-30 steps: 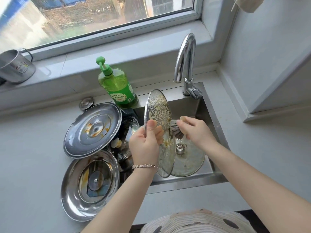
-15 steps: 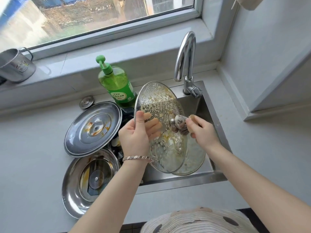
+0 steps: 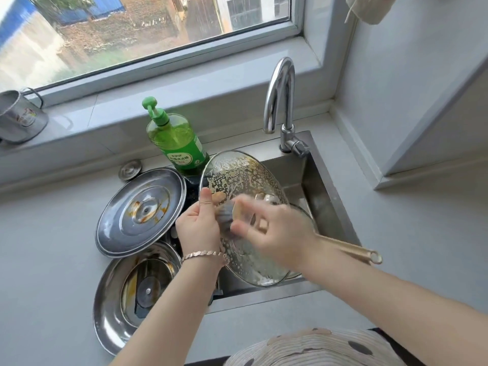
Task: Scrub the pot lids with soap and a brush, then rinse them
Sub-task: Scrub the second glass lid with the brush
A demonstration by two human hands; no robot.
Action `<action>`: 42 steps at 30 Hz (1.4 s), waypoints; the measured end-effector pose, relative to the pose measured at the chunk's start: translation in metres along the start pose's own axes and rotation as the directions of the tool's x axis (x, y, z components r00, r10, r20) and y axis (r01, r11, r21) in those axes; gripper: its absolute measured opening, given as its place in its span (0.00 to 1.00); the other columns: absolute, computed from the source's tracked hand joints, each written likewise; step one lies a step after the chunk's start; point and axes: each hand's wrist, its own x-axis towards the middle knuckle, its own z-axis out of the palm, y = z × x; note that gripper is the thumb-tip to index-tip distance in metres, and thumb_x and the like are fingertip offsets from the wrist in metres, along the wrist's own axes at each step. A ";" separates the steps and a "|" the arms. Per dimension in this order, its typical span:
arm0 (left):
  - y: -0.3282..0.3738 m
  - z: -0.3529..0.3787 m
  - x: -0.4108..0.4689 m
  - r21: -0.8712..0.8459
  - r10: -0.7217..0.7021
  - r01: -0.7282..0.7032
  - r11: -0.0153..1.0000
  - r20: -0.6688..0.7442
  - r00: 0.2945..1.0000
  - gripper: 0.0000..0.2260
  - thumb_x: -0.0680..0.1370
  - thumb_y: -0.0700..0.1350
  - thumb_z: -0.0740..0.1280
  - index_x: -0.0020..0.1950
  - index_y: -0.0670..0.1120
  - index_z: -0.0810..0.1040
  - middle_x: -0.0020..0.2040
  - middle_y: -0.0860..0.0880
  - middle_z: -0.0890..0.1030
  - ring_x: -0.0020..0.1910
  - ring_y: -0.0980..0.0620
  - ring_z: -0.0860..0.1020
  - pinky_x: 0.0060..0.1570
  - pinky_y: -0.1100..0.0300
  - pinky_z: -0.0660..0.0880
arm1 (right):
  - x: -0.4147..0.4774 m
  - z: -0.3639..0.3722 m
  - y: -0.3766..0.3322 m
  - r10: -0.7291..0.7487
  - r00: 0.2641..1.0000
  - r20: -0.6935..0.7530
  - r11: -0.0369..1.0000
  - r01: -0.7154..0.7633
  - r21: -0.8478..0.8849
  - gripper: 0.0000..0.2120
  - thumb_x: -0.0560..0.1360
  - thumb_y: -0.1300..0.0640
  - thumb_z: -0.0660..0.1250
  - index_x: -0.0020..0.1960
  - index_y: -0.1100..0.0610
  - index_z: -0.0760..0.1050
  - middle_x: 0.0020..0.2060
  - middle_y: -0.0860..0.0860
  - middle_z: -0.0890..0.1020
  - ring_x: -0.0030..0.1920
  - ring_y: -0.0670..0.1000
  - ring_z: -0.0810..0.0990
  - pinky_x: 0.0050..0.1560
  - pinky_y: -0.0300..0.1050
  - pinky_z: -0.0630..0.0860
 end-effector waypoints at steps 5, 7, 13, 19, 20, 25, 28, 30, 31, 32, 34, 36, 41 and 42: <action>0.003 -0.009 0.000 0.002 -0.055 0.055 0.998 0.085 0.995 0.15 0.79 0.51 0.60 0.45 0.39 0.78 0.35 0.43 0.84 0.31 0.49 0.83 0.29 0.58 0.80 | 0.012 -0.016 0.014 0.073 0.997 0.016 0.997 -0.072 -0.028 0.18 0.77 0.43 0.60 0.65 0.47 0.72 0.20 0.40 0.73 0.23 0.41 0.71 0.27 0.40 0.68; 0.005 -0.008 -0.002 -0.005 -0.069 0.070 0.998 0.118 0.991 0.17 0.78 0.51 0.60 0.46 0.39 0.78 0.37 0.40 0.84 0.32 0.47 0.83 0.30 0.57 0.80 | 0.028 -0.023 0.025 0.190 0.979 -0.080 0.982 -0.188 0.028 0.18 0.78 0.44 0.59 0.66 0.46 0.70 0.21 0.43 0.71 0.22 0.42 0.68 0.27 0.40 0.65; 0.004 -0.008 -0.002 0.074 -0.101 0.093 0.993 0.112 0.989 0.16 0.77 0.52 0.62 0.42 0.41 0.81 0.33 0.44 0.84 0.29 0.50 0.82 0.29 0.59 0.79 | 0.005 -0.014 0.011 -0.153 0.986 0.064 0.983 0.159 -0.089 0.15 0.75 0.41 0.60 0.57 0.47 0.75 0.23 0.39 0.74 0.21 0.40 0.69 0.22 0.36 0.64; 0.006 -0.005 -0.005 0.134 -0.102 0.079 0.988 0.170 0.980 0.18 0.78 0.52 0.61 0.40 0.39 0.80 0.30 0.44 0.82 0.28 0.50 0.81 0.26 0.61 0.78 | 0.015 -0.020 0.009 -0.137 0.987 0.081 0.982 0.147 -0.120 0.19 0.76 0.42 0.60 0.65 0.46 0.71 0.24 0.41 0.71 0.24 0.45 0.69 0.30 0.44 0.73; 0.006 -0.006 -0.005 0.161 -0.101 0.075 0.984 0.160 0.982 0.18 0.77 0.52 0.61 0.39 0.40 0.80 0.28 0.46 0.81 0.26 0.51 0.80 0.25 0.62 0.77 | 0.007 -0.016 0.003 -0.193 0.973 0.124 0.970 0.208 -0.123 0.21 0.76 0.41 0.60 0.66 0.46 0.71 0.25 0.40 0.71 0.26 0.45 0.70 0.31 0.44 0.73; 0.007 -0.006 -0.007 0.156 -0.151 0.120 0.980 0.200 0.968 0.18 0.78 0.52 0.61 0.45 0.38 0.80 0.36 0.40 0.84 0.33 0.45 0.83 0.29 0.57 0.80 | 0.051 -0.032 0.015 0.086 0.995 -0.041 0.996 -0.087 -0.027 0.15 0.77 0.43 0.59 0.61 0.44 0.72 0.24 0.44 0.72 0.25 0.43 0.68 0.31 0.43 0.68; 0.008 -0.010 0.000 0.135 -0.152 0.134 0.982 0.138 0.979 0.20 0.78 0.53 0.61 0.37 0.39 0.78 0.29 0.43 0.82 0.26 0.51 0.80 0.24 0.62 0.77 | 0.027 -0.012 -0.004 -0.186 0.982 0.038 0.980 0.188 -0.071 0.14 0.76 0.44 0.61 0.60 0.47 0.74 0.22 0.39 0.73 0.21 0.41 0.67 0.26 0.39 0.70; 0.007 -0.014 0.005 0.129 -0.157 0.141 0.982 0.117 0.981 0.20 0.78 0.54 0.61 0.38 0.40 0.78 0.30 0.44 0.82 0.26 0.52 0.80 0.27 0.61 0.78 | -0.004 0.001 -0.005 -0.315 0.939 0.139 0.941 0.328 -0.086 0.17 0.74 0.42 0.61 0.57 0.49 0.76 0.23 0.42 0.73 0.22 0.41 0.65 0.22 0.32 0.60; 0.007 -0.015 0.006 0.104 -0.159 0.147 0.984 0.119 0.980 0.19 0.78 0.54 0.61 0.42 0.40 0.80 0.33 0.43 0.84 0.29 0.50 0.82 0.31 0.58 0.80 | -0.009 0.003 -0.002 -0.337 0.927 0.167 0.927 0.358 -0.113 0.18 0.73 0.41 0.59 0.57 0.49 0.76 0.24 0.44 0.74 0.22 0.43 0.66 0.23 0.29 0.56; 0.006 -0.015 0.007 0.083 -0.154 0.145 0.986 0.114 0.982 0.18 0.78 0.53 0.61 0.45 0.40 0.80 0.34 0.44 0.84 0.30 0.50 0.82 0.32 0.57 0.80 | -0.006 0.003 0.002 -0.346 0.925 0.159 0.919 0.368 -0.140 0.19 0.73 0.40 0.58 0.57 0.49 0.77 0.25 0.44 0.75 0.22 0.45 0.68 0.23 0.30 0.57; 0.007 -0.014 0.008 0.059 -0.128 0.124 0.991 0.081 0.988 0.16 0.78 0.52 0.61 0.45 0.40 0.80 0.31 0.46 0.83 0.26 0.52 0.81 0.25 0.62 0.77 | 0.010 -0.002 0.010 -0.257 0.967 0.005 0.955 0.254 -0.154 0.19 0.74 0.39 0.58 0.60 0.46 0.75 0.26 0.42 0.74 0.26 0.47 0.74 0.23 0.37 0.67; 0.008 -0.010 0.011 0.033 -0.124 0.122 0.992 0.058 0.991 0.16 0.79 0.52 0.61 0.45 0.40 0.80 0.31 0.45 0.83 0.26 0.52 0.80 0.23 0.63 0.75 | 0.017 -0.001 0.010 -0.146 0.988 -0.041 0.982 0.140 -0.123 0.18 0.75 0.40 0.58 0.63 0.43 0.71 0.27 0.42 0.73 0.29 0.48 0.76 0.28 0.43 0.75; 0.009 -0.011 0.015 -0.009 -0.176 0.176 0.984 0.044 0.984 0.17 0.79 0.53 0.59 0.46 0.41 0.79 0.34 0.45 0.84 0.30 0.51 0.83 0.28 0.60 0.79 | -0.009 0.014 0.004 -0.262 0.964 0.046 0.957 0.266 -0.113 0.18 0.73 0.40 0.59 0.58 0.47 0.75 0.26 0.42 0.74 0.25 0.47 0.75 0.24 0.37 0.70; 0.009 -0.010 0.015 -0.017 -0.180 0.181 0.983 0.026 0.983 0.17 0.79 0.54 0.59 0.46 0.42 0.79 0.35 0.45 0.84 0.31 0.51 0.83 0.31 0.59 0.80 | -0.001 0.006 0.009 -0.197 0.979 -0.049 0.977 0.192 -0.098 0.16 0.74 0.41 0.60 0.58 0.46 0.75 0.25 0.41 0.71 0.25 0.47 0.75 0.24 0.40 0.72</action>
